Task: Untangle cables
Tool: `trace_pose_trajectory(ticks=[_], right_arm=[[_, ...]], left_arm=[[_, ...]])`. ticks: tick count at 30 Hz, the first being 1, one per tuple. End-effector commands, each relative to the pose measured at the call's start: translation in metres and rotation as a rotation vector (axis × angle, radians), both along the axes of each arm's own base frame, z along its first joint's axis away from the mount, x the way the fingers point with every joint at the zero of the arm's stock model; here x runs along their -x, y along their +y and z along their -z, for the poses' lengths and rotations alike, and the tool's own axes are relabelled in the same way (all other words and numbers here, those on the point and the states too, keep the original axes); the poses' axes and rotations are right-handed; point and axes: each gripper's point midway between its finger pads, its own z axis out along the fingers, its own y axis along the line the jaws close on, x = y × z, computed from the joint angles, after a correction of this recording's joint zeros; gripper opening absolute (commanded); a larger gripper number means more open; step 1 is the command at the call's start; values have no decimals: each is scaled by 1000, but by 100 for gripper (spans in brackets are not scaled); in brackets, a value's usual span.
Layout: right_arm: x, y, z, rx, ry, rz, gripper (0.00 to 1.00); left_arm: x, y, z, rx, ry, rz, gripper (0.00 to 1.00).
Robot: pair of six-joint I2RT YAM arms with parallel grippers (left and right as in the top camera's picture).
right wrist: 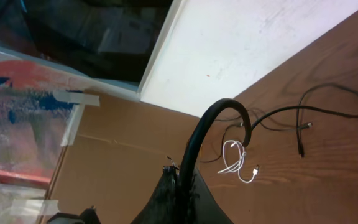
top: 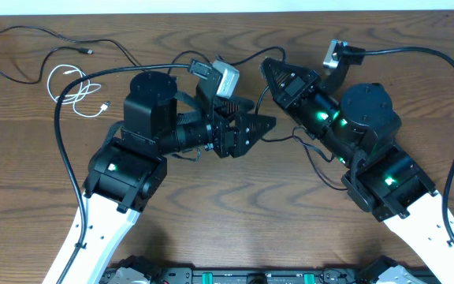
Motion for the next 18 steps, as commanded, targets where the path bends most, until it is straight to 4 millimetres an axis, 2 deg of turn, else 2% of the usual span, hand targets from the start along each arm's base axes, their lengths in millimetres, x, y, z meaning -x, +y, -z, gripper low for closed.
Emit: trace_pose_trajectory(ticks=[1, 3, 5, 13, 17, 18], right_arm=[[3, -3, -7, -22, -7, -3, 1], [3, -3, -8, -23, -9, -3, 1], [4, -2, -8, -23, -8, -7, 1], [10, 4, 1, -7, 25, -59, 1], [12, 7, 2, -6, 30, -78, 1], [13, 7, 2, -4, 28, -82, 1]], left_arm=[[-6, 2, -4, -12, -43, -34, 61], [-6, 3, -4, -12, -42, -35, 53], [-6, 2, -4, -12, -42, -35, 50], [-6, 2, -6, -9, -48, -35, 50], [-8, 2, -10, 0, -67, -35, 36], [-8, 2, -10, 0, -67, -35, 29]])
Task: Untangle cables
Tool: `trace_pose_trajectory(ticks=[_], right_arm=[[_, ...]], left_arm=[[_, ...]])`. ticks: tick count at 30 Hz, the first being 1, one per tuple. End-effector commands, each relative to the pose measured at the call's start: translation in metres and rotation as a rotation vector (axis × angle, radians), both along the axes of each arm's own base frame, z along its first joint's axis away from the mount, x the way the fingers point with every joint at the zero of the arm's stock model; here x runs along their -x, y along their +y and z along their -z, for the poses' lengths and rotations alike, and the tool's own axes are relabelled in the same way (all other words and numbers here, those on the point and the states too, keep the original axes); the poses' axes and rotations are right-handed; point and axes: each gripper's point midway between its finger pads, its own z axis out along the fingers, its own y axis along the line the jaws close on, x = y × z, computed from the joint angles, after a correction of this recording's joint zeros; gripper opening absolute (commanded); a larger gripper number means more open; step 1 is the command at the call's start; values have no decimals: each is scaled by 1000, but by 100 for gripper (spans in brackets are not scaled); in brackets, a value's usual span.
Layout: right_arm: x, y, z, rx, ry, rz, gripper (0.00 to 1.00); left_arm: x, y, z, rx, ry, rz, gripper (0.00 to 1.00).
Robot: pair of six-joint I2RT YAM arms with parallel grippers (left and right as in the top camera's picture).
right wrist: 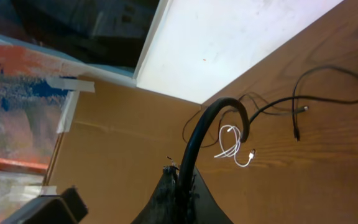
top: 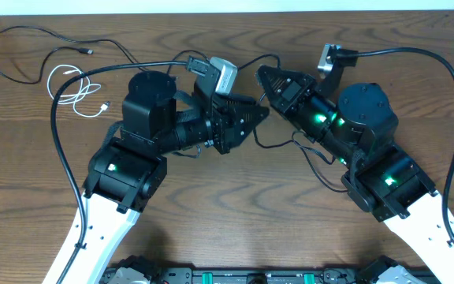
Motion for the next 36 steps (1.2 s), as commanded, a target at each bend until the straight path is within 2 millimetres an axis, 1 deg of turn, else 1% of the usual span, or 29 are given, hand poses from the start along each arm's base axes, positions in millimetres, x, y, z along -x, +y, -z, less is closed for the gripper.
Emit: trace_pose_trajectory(ticks=[1, 2, 7, 10, 11, 13, 14, 16, 17, 18, 19, 22, 25, 29, 33, 36], right_arm=[[5, 0, -8, -3, -27, -25, 1], [5, 0, -8, 11, -40, -28, 1], [6, -1, -10, 18, -53, -28, 1], [5, -7, -14, 39, -84, -13, 2], [4, -10, -16, 62, -110, -6, 4], [2, -19, -19, 148, -191, 3, 22], [2, -25, -19, 194, -222, 9, 33], [0, -40, -12, 276, -235, 35, 68], [-1, -48, -8, 302, -221, 53, 82], [-1, -58, -2, 329, -197, 74, 90], [-2, -67, 4, 352, -178, 88, 93], [-2, -92, 19, 412, -118, 129, 96], [1, -117, 36, 464, -36, 171, 98], [7, -144, 55, 500, 63, 220, 99], [10, -161, 70, 524, 139, 250, 99], [13, -168, 77, 563, 157, 247, 99]], left_arm=[[-1, 1, -5, -1, -27, -9, 19], [-2, 1, -4, -4, -27, -18, 8], [-4, 2, -4, -6, -28, -24, 8], [-6, 5, -4, -7, -28, -38, 7], [-10, 8, -4, -10, -29, -54, 8], [-19, 18, -3, -2, 3, -125, 7], [-24, 24, -3, 13, 37, -171, 7], [-29, 35, -7, 63, 110, -233, 7], [-30, 40, -10, 80, 120, -252, 7], [-30, 44, -13, 92, 122, -266, 7], [-29, 47, -17, 103, 119, -277, 7], [-24, 55, -33, 138, 92, -295, 8], [-18, 56, -51, 197, 81, -296, 8], [-6, 49, -75, 291, 85, -222, 8], [9, 39, -100, 382, 83, -113, 7], [20, 35, -123, 439, 31, -41, 8]])
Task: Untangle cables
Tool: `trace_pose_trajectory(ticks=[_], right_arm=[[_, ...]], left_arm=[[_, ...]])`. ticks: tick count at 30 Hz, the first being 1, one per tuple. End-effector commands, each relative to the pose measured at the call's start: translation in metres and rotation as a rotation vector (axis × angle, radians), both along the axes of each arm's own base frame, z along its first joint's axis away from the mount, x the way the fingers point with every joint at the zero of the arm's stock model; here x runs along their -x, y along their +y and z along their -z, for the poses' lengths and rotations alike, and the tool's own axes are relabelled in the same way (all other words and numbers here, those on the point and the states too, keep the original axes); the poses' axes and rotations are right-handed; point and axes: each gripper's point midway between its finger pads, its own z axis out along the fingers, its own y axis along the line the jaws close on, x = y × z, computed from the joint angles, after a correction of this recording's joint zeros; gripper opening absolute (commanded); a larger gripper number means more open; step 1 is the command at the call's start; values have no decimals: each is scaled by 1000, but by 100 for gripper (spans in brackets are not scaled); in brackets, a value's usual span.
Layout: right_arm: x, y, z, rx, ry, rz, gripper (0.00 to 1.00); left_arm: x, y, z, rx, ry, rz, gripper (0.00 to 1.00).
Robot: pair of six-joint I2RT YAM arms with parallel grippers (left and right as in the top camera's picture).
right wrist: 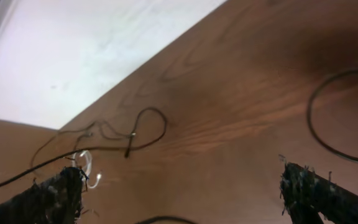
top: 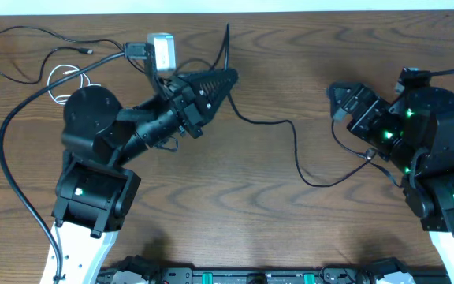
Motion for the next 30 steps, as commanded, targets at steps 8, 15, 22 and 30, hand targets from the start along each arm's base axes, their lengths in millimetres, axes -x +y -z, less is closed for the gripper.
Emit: trace_pose_trajectory(ticks=[8, 15, 22, 30], right_arm=[[6, -8, 6, 75, 14, -22, 99], [8, -8, 8, 77, 25, -23, 99], [8, -9, 9, 78, 28, -23, 99], [10, -9, 12, 80, 42, -23, 99]], left_arm=[[54, -9, -77, 210, -137, 231, 8], [75, -16, -98, 228, -202, 306, 8], [99, -42, -100, 239, -176, 449, 7], [105, -70, -82, 209, -117, 566, 8]])
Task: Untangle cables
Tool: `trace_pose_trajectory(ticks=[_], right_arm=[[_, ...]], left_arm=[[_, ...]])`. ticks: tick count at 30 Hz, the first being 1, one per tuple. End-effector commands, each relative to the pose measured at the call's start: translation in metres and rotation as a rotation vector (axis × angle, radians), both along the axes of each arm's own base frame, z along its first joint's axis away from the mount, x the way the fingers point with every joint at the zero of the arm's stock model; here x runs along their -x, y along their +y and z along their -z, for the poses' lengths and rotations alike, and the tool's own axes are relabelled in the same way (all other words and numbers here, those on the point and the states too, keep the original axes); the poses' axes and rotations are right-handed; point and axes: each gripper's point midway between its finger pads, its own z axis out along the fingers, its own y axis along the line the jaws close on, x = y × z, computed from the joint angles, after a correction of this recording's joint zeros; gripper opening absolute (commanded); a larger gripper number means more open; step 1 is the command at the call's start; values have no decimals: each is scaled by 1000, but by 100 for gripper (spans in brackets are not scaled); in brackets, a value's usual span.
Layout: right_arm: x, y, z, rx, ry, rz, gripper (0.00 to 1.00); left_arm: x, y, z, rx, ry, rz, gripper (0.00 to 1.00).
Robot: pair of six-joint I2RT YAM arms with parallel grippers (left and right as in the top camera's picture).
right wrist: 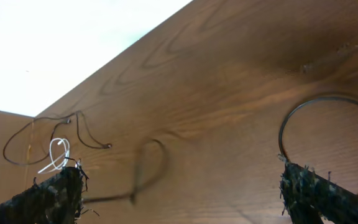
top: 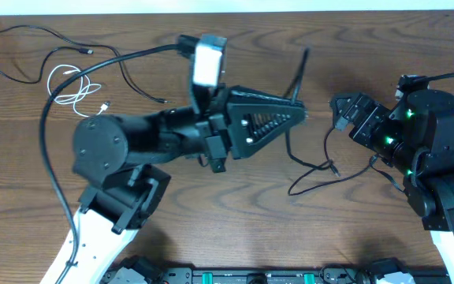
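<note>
In the overhead view my left gripper [top: 299, 117] reaches across to the table's middle, shut on a thin black cable [top: 292, 151]. One end of the cable sticks up behind the fingertips. The rest drops to the table and curls toward the right arm. My right gripper [top: 337, 112] stands close to the right of it. In its wrist view the right gripper [right wrist: 188, 199] is wide open with nothing between its fingers [right wrist: 58, 194]. The held cable shows there blurred [right wrist: 148, 165], and another loop of it lies on the right [right wrist: 328, 99].
At the far left corner lie a coiled white cable [top: 73, 88] [right wrist: 58, 155] and a second long black cable [top: 34, 35] [right wrist: 42, 124], apart from each other. The arms' own thick cables arc over both sides. The table's far edge [top: 235, 9] is close behind.
My left gripper has moved from the far middle-left to the table's centre, right and nearer, with the black cable in it. The slack has bunched up near the right arm. The right gripper stays open.
Both grippers met at the table's centre, the right one shut on a black cable, and stayed so at 2.2 s ago. Then the right gripper was open and drawn back right, the left holding the cable far left. Now the left has carried it to the centre.
</note>
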Motion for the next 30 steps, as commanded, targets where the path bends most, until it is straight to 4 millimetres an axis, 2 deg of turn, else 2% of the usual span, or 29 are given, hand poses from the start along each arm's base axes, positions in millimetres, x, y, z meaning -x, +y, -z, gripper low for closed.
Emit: trace_pose_trajectory(ticks=[1, 6, 10, 15, 18, 21, 23, 30], right_arm=[[1, -3, -2, 12, -9, 2, 99], [2, -3, -1, 19, -5, -2, 99], [3, -8, 1, 52, -2, 8, 99], [6, -32, 11, 144, 35, 114, 99], [8, -42, 15, 184, 53, 154, 99], [10, -46, 17, 198, 62, 165, 99], [10, -46, 17, 200, 63, 167, 99], [10, -51, 17, 217, 62, 188, 99]], left_arm=[[10, -2, -6, -8, -34, 52, 7], [-2, 5, -4, -17, -38, 15, 8], [-27, 22, 2, -36, -5, -72, 7], [-69, 51, 21, -84, 112, -212, 7], [-95, 73, 39, -117, 223, -302, 7], [-124, 108, 70, -154, 417, -426, 7], [-135, 130, 91, -171, 541, -490, 8], [-153, 202, 151, -232, 785, -738, 8]])
